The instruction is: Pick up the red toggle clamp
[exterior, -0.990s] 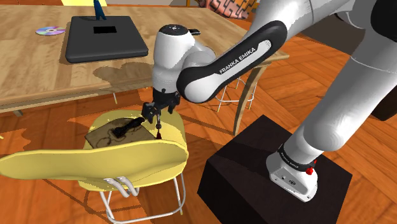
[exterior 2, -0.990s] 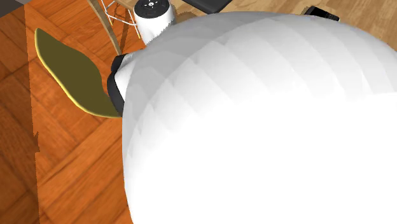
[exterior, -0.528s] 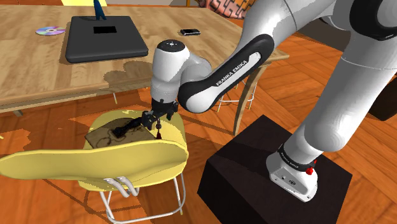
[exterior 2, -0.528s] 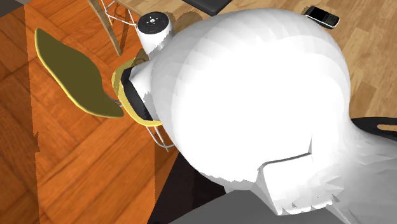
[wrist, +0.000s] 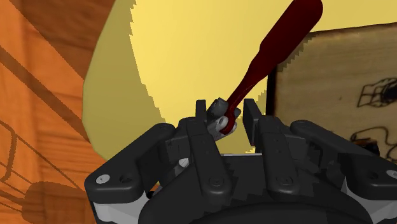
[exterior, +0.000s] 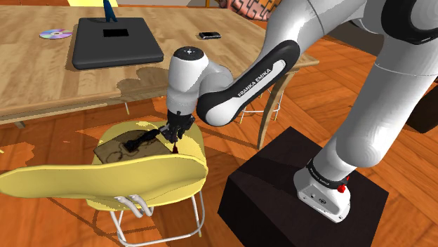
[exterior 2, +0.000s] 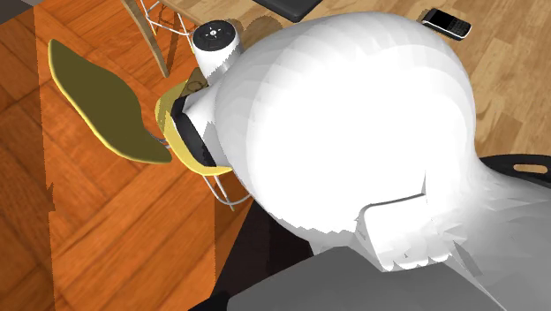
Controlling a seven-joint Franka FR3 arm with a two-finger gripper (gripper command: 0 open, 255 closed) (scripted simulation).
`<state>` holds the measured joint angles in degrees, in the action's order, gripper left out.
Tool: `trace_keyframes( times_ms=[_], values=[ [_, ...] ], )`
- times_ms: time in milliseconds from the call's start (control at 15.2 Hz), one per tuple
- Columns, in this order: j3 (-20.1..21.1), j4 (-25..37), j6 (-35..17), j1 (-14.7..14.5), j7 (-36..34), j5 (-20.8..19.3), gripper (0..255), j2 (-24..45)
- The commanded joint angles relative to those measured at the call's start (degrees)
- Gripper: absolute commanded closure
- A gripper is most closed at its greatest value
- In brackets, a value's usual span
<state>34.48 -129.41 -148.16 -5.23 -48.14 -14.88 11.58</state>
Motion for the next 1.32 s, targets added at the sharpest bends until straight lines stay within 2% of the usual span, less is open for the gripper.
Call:
trace_keyframes(
  times_ms=[0, 198, 858, 1254],
  values=[
    [0.0, 0.0, 0.0, 0.0, 0.0, 0.0, 255, 0.0],
    [0.0, -0.1, 0.0, 0.0, 0.1, 0.1, 255, -0.1],
    [2.3, 1.8, 6.6, 1.8, 5.4, 7.5, 255, -6.3],
    [2.7, 3.3, 10.3, 2.2, 7.5, 10.5, 255, -9.2]
  ],
)
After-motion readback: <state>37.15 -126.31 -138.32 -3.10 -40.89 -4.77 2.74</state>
